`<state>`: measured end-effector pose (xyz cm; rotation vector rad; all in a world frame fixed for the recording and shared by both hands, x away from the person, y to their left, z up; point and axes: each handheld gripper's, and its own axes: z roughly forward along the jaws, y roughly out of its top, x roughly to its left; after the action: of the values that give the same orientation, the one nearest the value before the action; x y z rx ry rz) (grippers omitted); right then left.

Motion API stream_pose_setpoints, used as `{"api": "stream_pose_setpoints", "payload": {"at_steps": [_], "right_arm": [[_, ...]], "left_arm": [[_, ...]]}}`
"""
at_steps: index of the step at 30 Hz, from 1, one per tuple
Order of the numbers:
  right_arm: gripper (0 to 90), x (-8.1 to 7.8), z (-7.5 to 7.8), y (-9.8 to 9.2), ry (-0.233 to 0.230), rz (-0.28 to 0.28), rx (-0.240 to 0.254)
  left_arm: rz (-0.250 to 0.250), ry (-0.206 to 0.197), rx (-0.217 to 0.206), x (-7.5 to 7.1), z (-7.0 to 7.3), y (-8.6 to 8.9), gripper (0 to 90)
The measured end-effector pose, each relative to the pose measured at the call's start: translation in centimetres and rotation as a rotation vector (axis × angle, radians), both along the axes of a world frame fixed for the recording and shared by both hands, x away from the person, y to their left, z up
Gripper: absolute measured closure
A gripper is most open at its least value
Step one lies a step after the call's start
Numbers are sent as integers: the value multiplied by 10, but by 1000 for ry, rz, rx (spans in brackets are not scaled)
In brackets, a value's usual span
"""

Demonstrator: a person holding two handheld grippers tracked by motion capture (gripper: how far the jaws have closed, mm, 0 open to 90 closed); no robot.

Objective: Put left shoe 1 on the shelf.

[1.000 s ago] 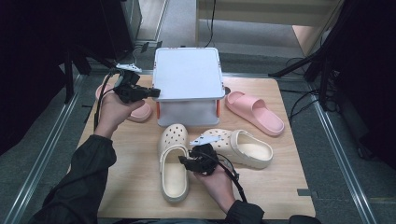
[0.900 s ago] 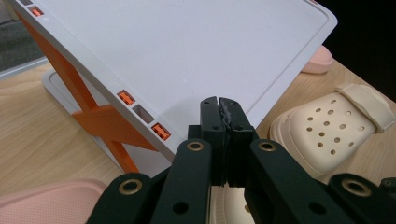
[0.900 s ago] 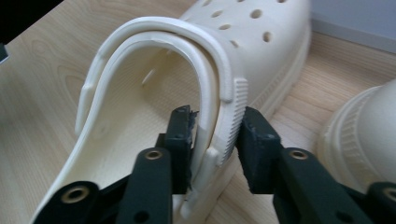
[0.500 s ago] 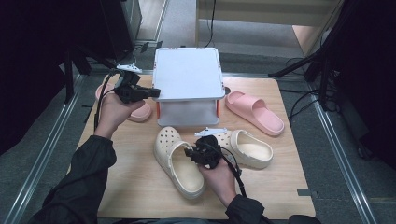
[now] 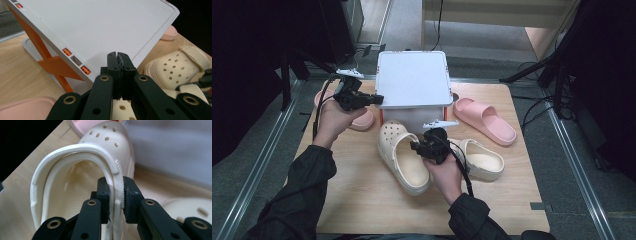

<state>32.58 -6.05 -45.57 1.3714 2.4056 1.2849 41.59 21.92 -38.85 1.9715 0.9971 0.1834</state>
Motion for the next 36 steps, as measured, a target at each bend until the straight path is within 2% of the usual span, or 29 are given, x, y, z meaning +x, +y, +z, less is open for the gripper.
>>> {"api": "stream_pose_setpoints", "payload": {"at_steps": [1,2,5,6,7,8,13,17,20,23,26,29,34,35,36], "right_arm": [[791,8,2,2,-9,-16,0],[791,8,2,2,-9,-16,0],[789,25,0,6,-11,-54,-5],[789,25,0,6,-11,-54,-5],[789,33,-1,7,-12,-74,-12],[789,33,-1,7,-12,-74,-12],[787,53,-5,10,-9,-133,-13],[786,62,-8,15,-7,-151,-35],[786,66,-10,16,7,-169,-31],[781,70,-14,21,-12,-182,-51],[778,72,-16,24,-17,-183,-52],[771,71,-19,30,-18,-163,-78],[755,69,-21,30,-16,-144,-65],[739,69,-21,29,-15,-118,-58],[739,69,-21,29,-15,-118,-58]], "left_arm": [[0,0,0,0,0,0,890],[0,0,0,0,0,0,890],[-1,-1,-3,0,0,0,890],[-1,-1,-3,0,0,0,890],[-3,0,-4,0,0,1,890],[-3,0,-4,0,0,1,890],[-2,1,-5,0,0,1,890],[-2,-3,-2,0,0,0,890],[-2,-4,-3,0,0,0,890],[-3,-5,-3,0,-1,0,890],[-2,-6,-1,0,0,0,890],[-3,-7,-3,0,-1,0,890],[-3,-7,-4,0,-1,0,890],[-6,-9,-3,0,-1,1,890],[-6,-9,-3,0,-1,1,890]]}}
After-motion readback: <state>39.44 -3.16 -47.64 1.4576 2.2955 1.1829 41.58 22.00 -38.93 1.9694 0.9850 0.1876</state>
